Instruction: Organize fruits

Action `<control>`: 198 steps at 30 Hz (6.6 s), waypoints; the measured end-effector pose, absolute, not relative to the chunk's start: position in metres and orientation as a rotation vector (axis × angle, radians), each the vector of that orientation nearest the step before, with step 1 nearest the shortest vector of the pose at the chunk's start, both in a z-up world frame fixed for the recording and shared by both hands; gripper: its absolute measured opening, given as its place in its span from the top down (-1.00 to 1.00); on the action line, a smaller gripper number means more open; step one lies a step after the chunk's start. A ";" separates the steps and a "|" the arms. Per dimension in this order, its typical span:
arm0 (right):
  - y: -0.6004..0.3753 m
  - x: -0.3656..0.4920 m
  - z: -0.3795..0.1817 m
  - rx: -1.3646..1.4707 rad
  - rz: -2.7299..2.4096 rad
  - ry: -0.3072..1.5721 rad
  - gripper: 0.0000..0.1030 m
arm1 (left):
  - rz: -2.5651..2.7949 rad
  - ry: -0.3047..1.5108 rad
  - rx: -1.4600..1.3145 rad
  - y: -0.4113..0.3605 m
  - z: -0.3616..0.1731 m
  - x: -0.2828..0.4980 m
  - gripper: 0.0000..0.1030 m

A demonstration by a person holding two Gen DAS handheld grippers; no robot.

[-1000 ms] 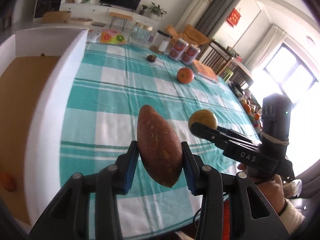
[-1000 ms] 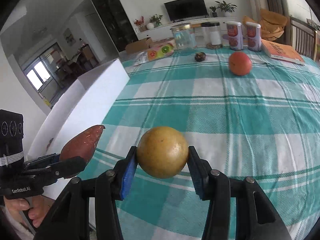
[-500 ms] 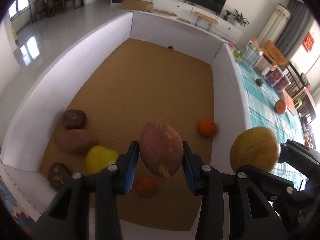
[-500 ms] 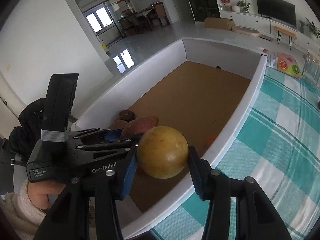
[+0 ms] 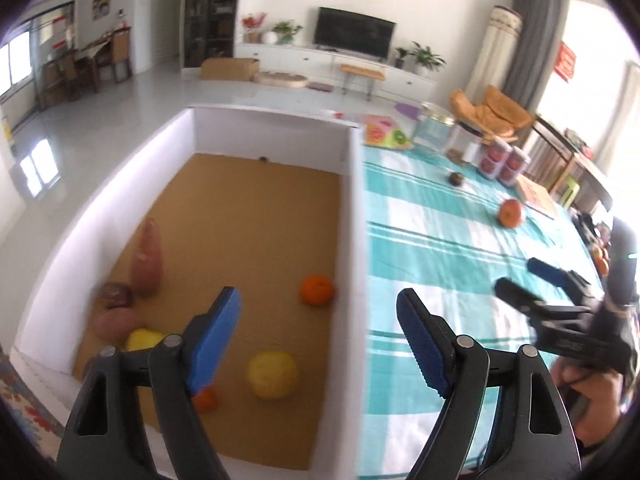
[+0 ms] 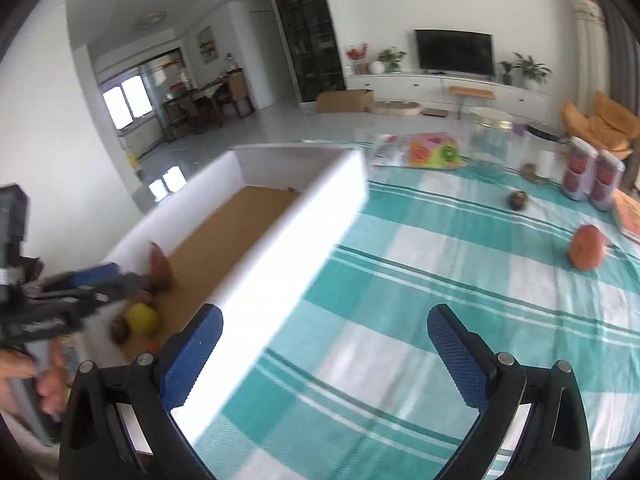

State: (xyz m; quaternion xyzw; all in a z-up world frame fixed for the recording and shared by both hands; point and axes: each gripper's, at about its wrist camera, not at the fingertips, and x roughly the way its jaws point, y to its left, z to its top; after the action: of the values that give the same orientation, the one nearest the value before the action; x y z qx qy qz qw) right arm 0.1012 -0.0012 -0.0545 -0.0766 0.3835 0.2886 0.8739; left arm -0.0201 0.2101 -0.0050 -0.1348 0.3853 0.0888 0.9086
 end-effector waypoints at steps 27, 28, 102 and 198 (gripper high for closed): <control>-0.165 0.132 -0.151 -0.071 0.189 0.945 -1.00 | -0.096 0.964 -0.152 0.045 -0.123 0.402 -0.62; -0.164 0.132 -0.151 -0.072 0.190 0.946 -1.00 | -0.086 0.961 -0.135 0.043 -0.124 0.409 -0.61; -0.142 0.395 -0.119 -0.140 0.290 1.007 -0.26 | 0.006 0.919 0.009 0.026 -0.142 0.120 -0.90; 0.200 -0.015 0.030 -0.439 0.892 1.001 -0.99 | 0.664 0.894 -0.201 0.304 0.020 -0.114 -0.77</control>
State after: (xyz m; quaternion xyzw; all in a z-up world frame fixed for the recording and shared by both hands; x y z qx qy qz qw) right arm -0.0148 0.2003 0.0297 -0.2020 0.4599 0.4098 0.7614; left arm -0.1140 0.3039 0.0198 -0.0951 0.4236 0.3146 0.8441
